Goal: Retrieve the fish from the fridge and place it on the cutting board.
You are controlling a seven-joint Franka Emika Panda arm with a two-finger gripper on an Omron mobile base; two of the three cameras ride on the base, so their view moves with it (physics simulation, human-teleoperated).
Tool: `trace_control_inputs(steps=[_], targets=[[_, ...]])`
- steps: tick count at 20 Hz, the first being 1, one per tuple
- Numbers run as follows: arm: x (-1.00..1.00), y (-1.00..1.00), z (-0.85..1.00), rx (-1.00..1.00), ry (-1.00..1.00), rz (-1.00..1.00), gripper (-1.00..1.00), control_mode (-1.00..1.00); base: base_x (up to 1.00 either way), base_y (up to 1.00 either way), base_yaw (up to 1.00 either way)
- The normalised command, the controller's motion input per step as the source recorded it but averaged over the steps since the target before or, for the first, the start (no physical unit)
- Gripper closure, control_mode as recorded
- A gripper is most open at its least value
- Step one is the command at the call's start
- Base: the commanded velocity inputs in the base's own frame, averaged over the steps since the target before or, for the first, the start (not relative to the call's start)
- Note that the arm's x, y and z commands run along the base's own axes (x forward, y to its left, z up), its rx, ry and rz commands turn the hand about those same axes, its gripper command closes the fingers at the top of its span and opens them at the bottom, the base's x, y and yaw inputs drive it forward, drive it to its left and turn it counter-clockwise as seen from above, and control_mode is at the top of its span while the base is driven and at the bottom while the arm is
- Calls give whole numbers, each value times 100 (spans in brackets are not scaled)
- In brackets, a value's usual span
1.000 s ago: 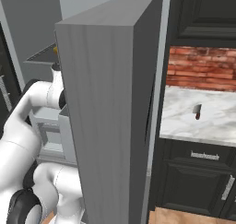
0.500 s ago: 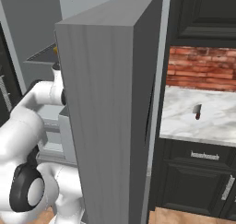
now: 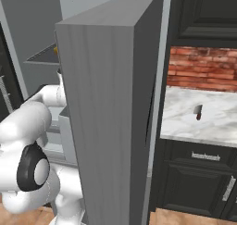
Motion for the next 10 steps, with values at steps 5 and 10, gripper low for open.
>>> trace_control_inputs(steps=[5, 10], targets=[[25, -2, -20, -1, 0, 7, -100, -100, 0, 0, 0], [31, 0, -9, 0, 0, 3, -100, -100, 0, 0, 0]])
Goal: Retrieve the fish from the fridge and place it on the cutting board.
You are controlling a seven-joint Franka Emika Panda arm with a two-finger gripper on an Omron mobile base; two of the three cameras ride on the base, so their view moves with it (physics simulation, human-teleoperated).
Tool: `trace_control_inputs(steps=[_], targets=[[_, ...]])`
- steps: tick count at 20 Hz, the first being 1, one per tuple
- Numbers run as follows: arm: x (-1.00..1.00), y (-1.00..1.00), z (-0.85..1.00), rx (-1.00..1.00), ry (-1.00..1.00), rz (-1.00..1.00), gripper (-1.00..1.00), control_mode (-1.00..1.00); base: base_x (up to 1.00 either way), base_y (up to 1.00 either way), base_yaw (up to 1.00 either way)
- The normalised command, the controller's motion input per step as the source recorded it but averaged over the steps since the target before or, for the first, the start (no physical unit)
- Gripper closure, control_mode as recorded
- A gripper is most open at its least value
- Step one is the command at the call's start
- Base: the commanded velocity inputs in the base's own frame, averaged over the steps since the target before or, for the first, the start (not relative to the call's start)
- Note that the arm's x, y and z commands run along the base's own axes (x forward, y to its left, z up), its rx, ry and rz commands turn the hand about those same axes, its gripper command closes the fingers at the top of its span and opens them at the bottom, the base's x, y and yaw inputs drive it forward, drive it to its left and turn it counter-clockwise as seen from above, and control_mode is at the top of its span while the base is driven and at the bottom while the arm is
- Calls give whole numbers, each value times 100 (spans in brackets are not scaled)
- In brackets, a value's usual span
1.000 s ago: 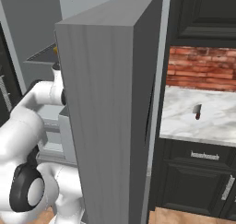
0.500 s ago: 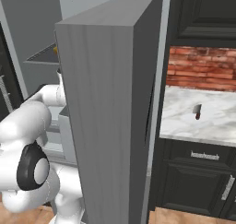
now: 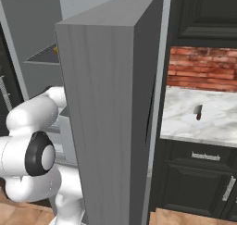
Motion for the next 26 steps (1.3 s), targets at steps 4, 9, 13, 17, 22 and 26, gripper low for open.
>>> trace_control_inputs(steps=[4, 9, 13, 17, 22, 26], targets=[[36, 0, -8, 0, 0, 2, -100, -100, 0, 0, 0], [30, 0, -17, -1, 0, 1, -100, -100, 0, 0, 0], [32, 0, -26, -5, 0, 0, -100, -100, 0, 0, 0], [42, 0, -31, -7, 0, 0, -100, -100, 0, 0, 0], [42, 0, -27, -6, 0, 0, -100, -100, 0, 0, 0], [37, 0, -24, -4, 0, 0, -100, -100, 0, 0, 0]])
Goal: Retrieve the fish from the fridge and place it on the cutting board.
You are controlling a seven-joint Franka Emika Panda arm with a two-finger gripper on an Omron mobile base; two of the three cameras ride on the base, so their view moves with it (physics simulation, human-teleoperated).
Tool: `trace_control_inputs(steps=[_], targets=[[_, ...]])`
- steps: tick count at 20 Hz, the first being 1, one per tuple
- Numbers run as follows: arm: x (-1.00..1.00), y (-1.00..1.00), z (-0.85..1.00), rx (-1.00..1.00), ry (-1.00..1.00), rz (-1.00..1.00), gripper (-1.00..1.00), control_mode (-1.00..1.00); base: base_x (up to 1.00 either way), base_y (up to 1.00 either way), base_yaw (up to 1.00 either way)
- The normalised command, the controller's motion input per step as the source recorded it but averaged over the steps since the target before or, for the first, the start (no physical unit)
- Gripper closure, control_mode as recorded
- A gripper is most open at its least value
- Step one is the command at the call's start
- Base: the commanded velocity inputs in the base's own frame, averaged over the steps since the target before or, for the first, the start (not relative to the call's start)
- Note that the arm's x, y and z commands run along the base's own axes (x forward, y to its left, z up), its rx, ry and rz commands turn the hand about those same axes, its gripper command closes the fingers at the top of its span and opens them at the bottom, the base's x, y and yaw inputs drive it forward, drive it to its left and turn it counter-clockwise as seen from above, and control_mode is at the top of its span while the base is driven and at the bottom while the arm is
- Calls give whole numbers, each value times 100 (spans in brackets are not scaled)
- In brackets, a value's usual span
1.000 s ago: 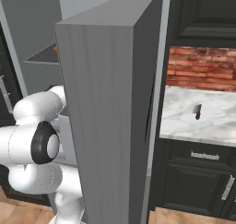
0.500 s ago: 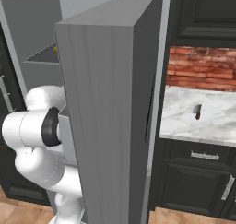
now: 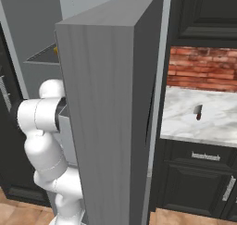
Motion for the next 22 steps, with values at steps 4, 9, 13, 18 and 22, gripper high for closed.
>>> trace_control_inputs(steps=[4, 9, 13, 18, 22], targets=[[32, 0, -33, -7, 0, 0, -100, -100, 0, 0, 0], [23, 0, -43, -9, 0, 1, -100, -100, 0, 0, 0], [7, 5, -62, -11, 0, 0, 100, -100, 0, 0, 0], [0, -1, -11, 0, -1, 0, 100, -100, 0, 0, 0], [0, 0, 0, 0, 0, 0, 100, -100, 0, 0, 0]])
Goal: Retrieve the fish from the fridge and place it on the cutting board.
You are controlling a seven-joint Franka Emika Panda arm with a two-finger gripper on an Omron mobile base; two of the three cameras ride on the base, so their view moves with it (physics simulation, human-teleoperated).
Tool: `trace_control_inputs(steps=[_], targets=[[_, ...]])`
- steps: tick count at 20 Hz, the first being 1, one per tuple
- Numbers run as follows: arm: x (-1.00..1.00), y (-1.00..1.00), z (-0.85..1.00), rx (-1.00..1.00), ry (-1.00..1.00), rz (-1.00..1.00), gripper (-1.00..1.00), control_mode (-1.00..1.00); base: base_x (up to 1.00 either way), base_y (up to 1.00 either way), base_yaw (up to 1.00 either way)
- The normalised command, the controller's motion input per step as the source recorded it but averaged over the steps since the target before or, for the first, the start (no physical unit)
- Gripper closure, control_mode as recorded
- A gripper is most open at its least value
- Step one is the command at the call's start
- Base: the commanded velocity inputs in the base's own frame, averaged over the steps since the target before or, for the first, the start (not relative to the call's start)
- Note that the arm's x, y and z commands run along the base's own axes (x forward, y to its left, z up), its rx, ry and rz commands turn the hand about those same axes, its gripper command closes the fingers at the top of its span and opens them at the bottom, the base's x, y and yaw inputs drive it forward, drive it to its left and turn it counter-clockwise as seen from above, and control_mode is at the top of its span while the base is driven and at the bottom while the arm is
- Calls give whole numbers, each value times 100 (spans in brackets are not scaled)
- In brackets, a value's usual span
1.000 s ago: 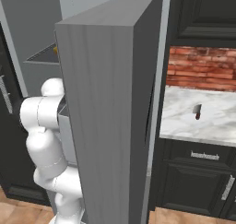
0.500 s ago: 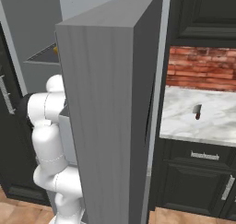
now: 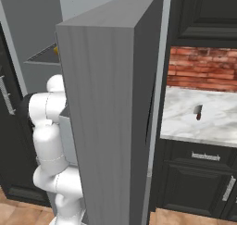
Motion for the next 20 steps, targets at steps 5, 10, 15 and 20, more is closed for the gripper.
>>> trace_control_inputs(steps=[5, 10, 15, 20], targets=[[0, 0, 0, 0, 0, 0, 100, -100, 0, 0, 0], [-30, 0, 43, 0, -22, 0, 100, -100, 0, 0, 0], [-48, 0, 59, 0, -32, 0, 100, -100, 0, 0, 0], [-87, 0, 82, 1, -20, -1, 100, -100, 0, 0, 0]])
